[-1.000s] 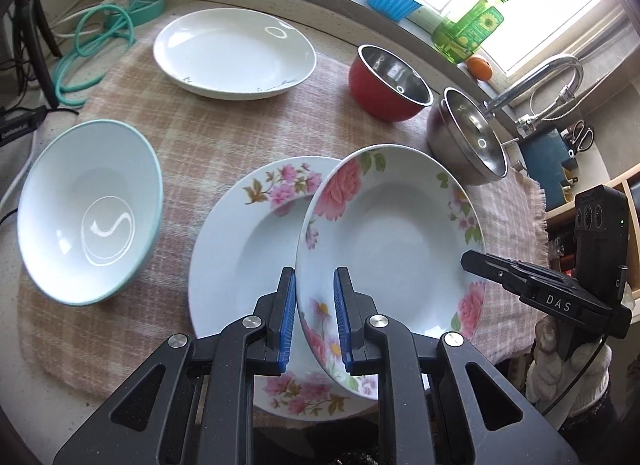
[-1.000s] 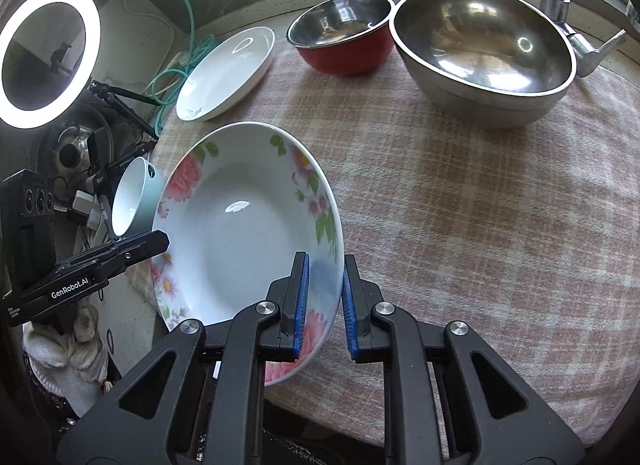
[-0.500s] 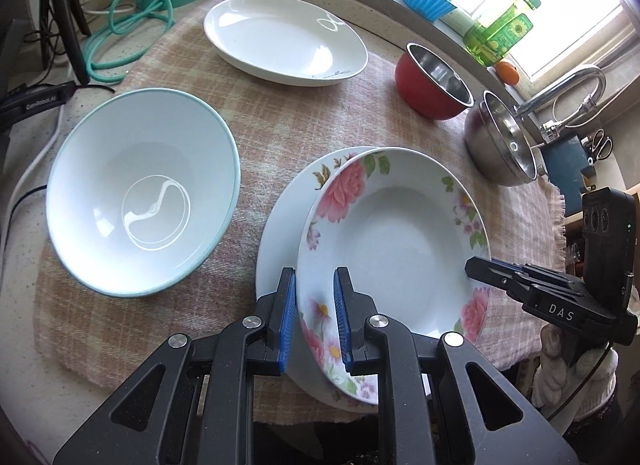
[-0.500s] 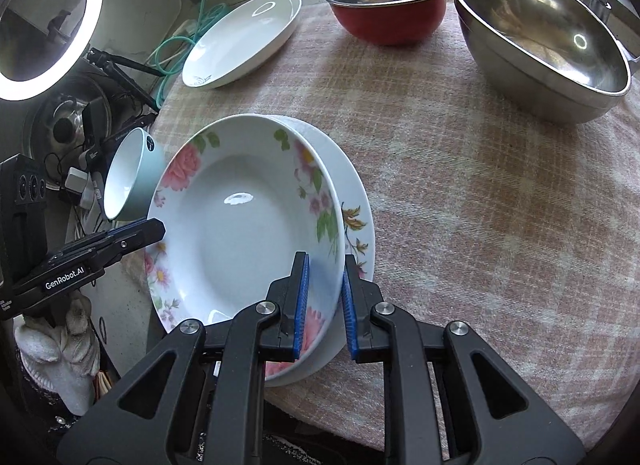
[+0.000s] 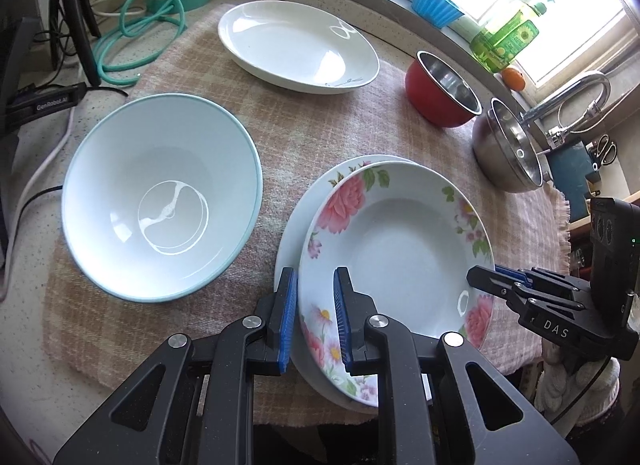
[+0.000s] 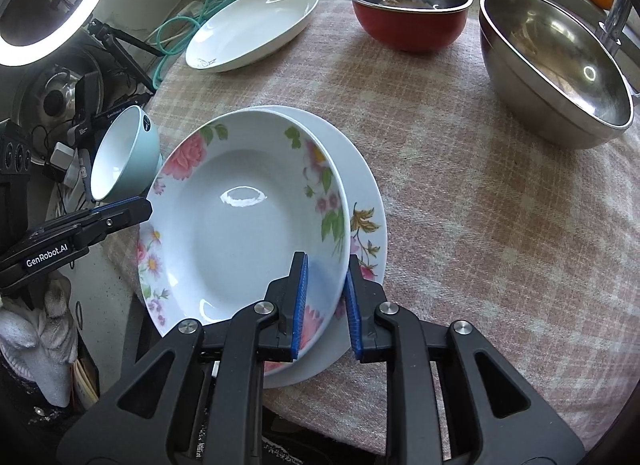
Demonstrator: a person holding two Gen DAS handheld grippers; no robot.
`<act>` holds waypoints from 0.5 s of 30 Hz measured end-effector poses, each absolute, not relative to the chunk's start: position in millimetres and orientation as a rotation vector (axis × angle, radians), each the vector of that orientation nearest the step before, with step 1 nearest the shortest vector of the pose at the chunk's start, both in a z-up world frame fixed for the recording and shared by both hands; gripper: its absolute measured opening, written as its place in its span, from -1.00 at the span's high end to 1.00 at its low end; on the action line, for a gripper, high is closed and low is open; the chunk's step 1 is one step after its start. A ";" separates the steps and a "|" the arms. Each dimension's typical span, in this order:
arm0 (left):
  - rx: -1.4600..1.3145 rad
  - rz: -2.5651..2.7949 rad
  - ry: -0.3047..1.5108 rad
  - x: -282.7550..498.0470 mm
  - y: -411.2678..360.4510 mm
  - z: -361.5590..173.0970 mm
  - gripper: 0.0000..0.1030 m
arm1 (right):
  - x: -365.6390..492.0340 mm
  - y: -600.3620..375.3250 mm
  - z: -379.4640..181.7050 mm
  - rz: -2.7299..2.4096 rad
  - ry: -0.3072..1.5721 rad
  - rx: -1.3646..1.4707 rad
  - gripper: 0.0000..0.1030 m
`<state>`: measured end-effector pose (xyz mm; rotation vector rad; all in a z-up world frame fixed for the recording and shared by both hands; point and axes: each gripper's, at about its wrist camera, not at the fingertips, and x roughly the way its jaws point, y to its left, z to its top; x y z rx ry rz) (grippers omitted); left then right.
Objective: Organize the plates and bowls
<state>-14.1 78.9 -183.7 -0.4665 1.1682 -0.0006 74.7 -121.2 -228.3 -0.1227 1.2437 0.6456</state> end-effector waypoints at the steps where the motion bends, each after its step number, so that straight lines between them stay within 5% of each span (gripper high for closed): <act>1: -0.468 -0.002 1.168 -14.1 79.0 -184.2 0.68 | 74.3 -119.5 -228.0 0.642 1.238 -0.133 0.61; 7: -0.473 -0.010 1.160 -15.3 78.1 -181.8 0.68 | 68.3 -109.4 -224.8 0.615 1.192 -0.228 0.41; 15: -0.470 -0.042 1.149 -15.8 78.9 -171.6 0.68 | 71.7 -117.5 -210.6 0.616 1.157 -0.188 0.40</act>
